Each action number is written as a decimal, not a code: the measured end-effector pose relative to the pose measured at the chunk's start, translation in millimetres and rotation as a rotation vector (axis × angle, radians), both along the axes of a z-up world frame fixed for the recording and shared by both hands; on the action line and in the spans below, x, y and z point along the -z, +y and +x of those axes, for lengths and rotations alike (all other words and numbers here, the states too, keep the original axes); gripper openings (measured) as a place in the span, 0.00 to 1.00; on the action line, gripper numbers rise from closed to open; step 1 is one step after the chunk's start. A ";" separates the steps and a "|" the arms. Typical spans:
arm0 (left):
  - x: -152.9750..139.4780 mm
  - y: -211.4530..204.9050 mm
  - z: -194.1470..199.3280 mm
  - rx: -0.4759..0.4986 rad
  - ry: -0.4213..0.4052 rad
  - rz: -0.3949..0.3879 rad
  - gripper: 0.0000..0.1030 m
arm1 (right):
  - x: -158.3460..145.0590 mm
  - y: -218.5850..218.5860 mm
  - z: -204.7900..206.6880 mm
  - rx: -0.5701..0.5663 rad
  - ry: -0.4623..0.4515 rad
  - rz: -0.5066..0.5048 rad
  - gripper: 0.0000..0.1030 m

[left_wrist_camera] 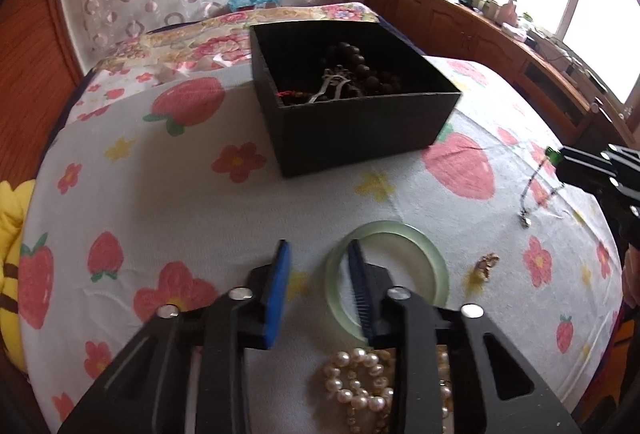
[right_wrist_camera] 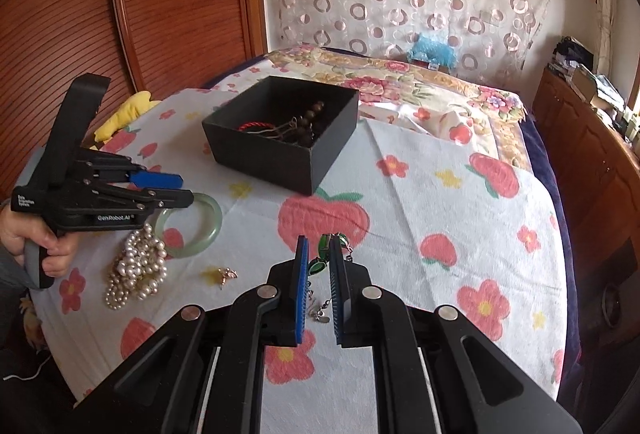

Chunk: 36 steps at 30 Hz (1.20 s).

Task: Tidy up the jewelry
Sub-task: 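Grasp the green-stone earrings with the right tool while the left tool approaches the jade bangle, then lift the jade bangle with the left tool while the right tool carries the earrings to the box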

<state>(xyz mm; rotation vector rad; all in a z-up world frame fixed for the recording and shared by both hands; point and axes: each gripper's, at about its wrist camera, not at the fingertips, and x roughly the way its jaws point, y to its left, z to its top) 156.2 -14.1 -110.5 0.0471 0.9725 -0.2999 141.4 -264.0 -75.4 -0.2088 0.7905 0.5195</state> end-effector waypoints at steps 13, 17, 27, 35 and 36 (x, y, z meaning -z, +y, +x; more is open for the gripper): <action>-32.3 -6.4 -13.2 -0.004 -0.121 0.012 0.06 | -17.7 10.3 2.2 -0.029 -0.029 0.007 0.11; -44.4 -4.8 -13.8 -0.017 -0.160 0.005 0.06 | -27.5 14.9 5.6 -0.044 -0.044 0.021 0.11; -71.5 4.7 -7.9 -0.051 -0.240 -0.030 0.06 | -65.2 42.7 34.8 -0.091 -0.103 0.061 0.11; -84.5 15.9 1.3 -0.078 -0.277 -0.034 0.06 | -73.6 64.1 64.8 -0.113 -0.111 0.064 0.11; -85.5 15.9 1.8 -0.078 -0.280 -0.030 0.06 | -73.3 65.5 67.7 -0.113 -0.109 0.064 0.11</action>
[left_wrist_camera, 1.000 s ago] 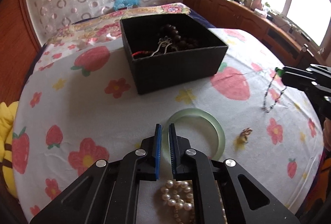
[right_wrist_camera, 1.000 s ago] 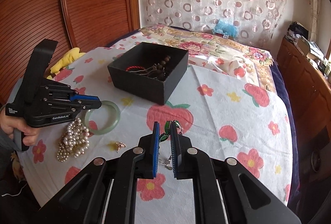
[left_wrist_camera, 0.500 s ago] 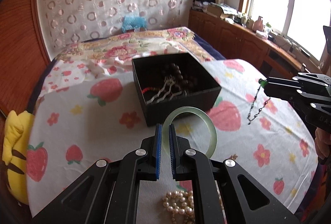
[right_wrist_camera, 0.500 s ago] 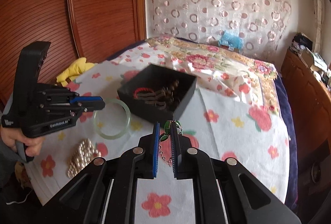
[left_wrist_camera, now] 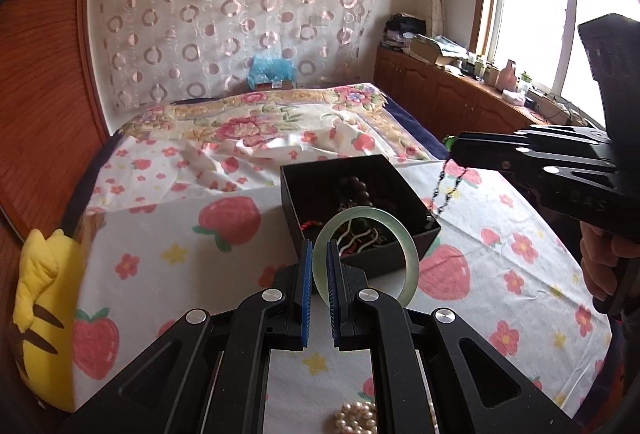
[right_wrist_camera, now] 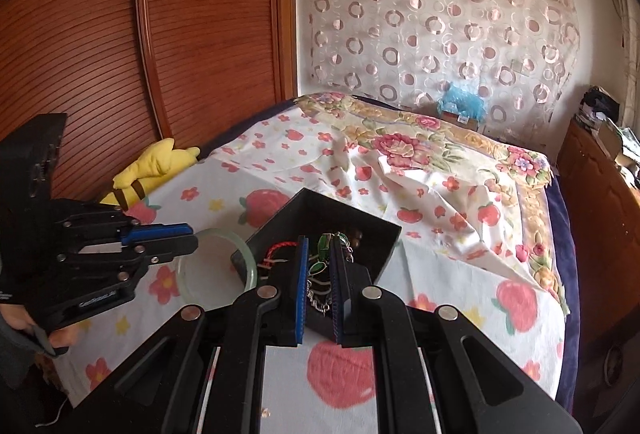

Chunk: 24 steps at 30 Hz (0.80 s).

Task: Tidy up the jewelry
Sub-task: 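Lift the jade bangle with the left tool while the right tool carries the earrings to the box, then lower the bangle into the box with the left tool while the right tool releases the earrings there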

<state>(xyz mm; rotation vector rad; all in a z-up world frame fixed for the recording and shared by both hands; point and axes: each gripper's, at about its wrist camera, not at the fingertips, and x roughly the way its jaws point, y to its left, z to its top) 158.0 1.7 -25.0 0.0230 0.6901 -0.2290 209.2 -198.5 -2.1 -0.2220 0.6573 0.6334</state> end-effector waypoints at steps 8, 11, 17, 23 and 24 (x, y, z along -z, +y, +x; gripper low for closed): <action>-8.6 5.7 9.1 -0.006 -0.016 0.028 0.06 | 17.5 4.5 24.0 0.024 0.057 0.023 0.12; -9.6 5.8 12.9 -0.013 -0.017 0.032 0.06 | 29.4 6.2 33.2 0.025 0.100 0.031 0.12; -7.9 8.3 23.8 -0.027 -0.009 0.033 0.06 | 41.9 8.6 37.1 0.028 0.124 0.022 0.13; -9.6 7.2 31.7 -0.027 -0.014 0.035 0.06 | 44.7 3.0 32.3 0.042 0.120 0.013 0.13; -9.1 5.2 34.6 -0.026 -0.014 0.039 0.06 | 45.4 0.6 30.9 0.046 0.119 0.011 0.13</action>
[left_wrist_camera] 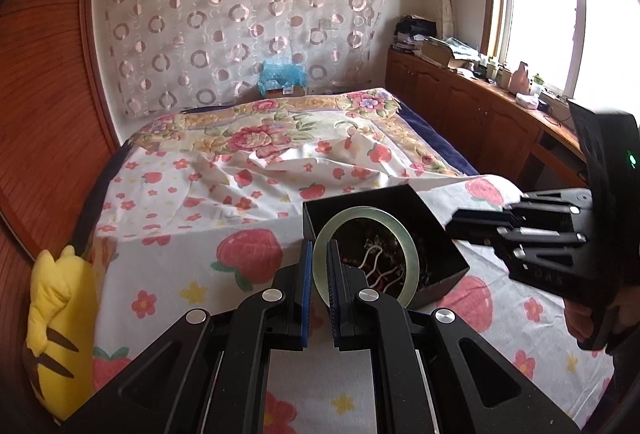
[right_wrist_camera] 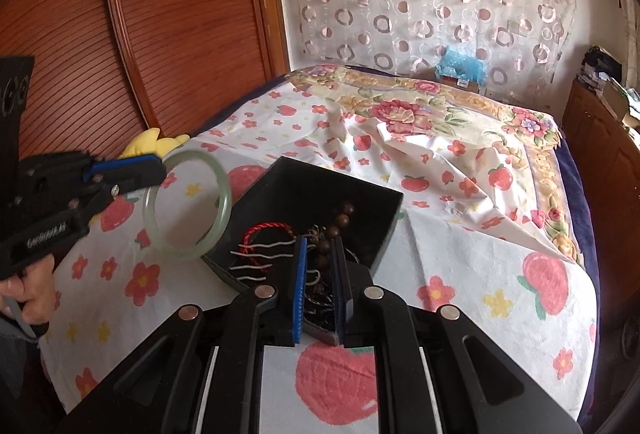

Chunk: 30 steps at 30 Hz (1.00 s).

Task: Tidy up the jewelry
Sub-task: 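Lower the bangle into the box with the left tool while the right tool releases the earrings there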

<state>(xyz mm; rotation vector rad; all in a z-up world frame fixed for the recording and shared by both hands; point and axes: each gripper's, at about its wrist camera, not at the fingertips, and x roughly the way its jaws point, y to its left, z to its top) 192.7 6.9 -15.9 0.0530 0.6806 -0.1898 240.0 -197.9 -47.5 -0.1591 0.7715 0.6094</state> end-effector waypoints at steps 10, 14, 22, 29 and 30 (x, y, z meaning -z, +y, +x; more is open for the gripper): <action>17.4 -26.7 40.3 -0.005 0.046 0.066 0.06 | 6.1 -32.0 -11.9 0.038 0.005 -0.002 0.13; 25.8 -31.7 51.4 -0.010 0.069 0.078 0.06 | 6.8 -43.1 -15.0 0.043 0.006 0.007 0.13; 35.2 -40.2 62.6 -0.016 0.102 0.090 0.06 | 10.8 -53.3 -24.8 0.042 0.006 0.018 0.14; 32.3 -40.1 63.0 -0.019 0.094 0.090 0.11 | 12.2 -54.8 -27.7 0.039 0.005 0.016 0.14; 30.7 -39.4 61.1 -0.015 0.091 0.084 0.12 | 12.9 -55.2 -29.2 0.037 0.005 0.018 0.14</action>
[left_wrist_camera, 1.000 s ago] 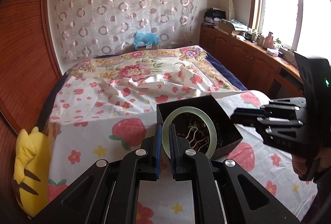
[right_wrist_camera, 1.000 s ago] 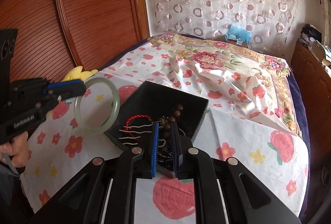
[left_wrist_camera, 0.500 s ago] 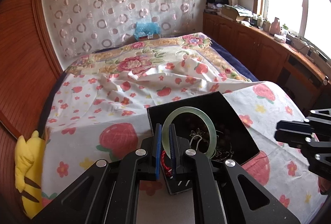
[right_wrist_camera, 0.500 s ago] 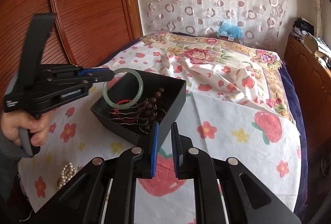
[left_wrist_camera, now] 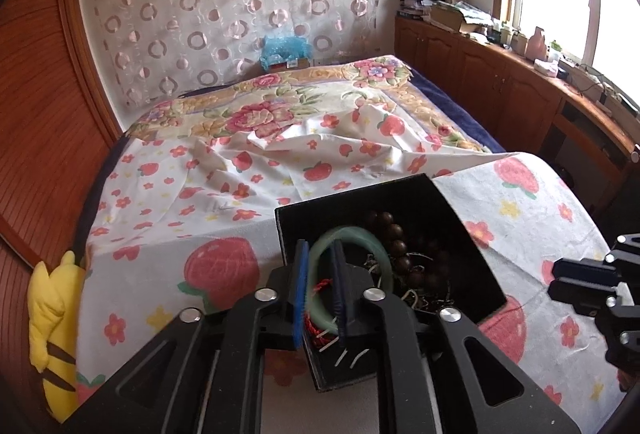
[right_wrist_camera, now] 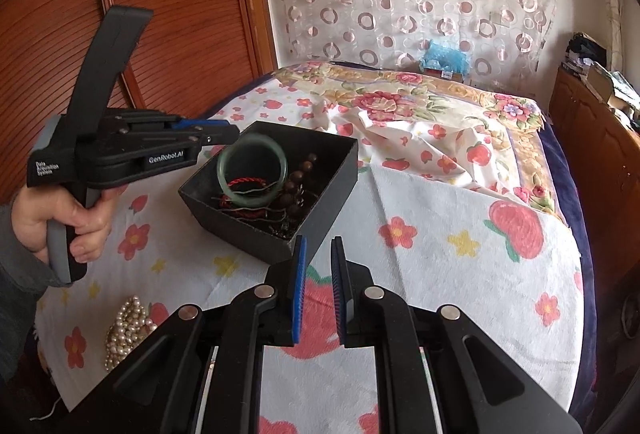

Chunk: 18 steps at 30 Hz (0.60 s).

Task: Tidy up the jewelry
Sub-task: 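Lower the bangle into the box with the left tool while the right tool releases the earrings there, then move the left tool to the pearl necklace and close on it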

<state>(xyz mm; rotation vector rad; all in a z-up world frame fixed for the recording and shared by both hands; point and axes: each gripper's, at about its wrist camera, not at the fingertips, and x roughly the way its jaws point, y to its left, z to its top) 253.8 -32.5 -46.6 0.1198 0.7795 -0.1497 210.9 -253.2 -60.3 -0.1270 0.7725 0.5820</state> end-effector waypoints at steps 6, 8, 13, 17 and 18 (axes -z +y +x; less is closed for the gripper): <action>-12.3 5.0 -24.6 0.003 -0.049 -0.005 0.31 | 2.3 -0.6 -18.0 -0.009 -0.017 0.002 0.14; -14.8 6.3 -38.8 0.016 -0.059 -0.004 0.32 | 2.3 0.2 -26.1 -0.017 -0.021 0.009 0.13; -14.7 15.6 -76.1 0.041 -0.067 -0.036 0.36 | 4.7 7.0 -48.3 -0.046 -0.022 0.019 0.14; -7.7 22.8 -98.3 0.045 -0.053 -0.039 0.39 | 9.7 19.2 -63.6 -0.072 -0.024 0.001 0.14; -4.4 25.5 -104.2 0.046 -0.048 -0.033 0.39 | 10.9 21.6 -67.4 -0.076 -0.027 -0.005 0.14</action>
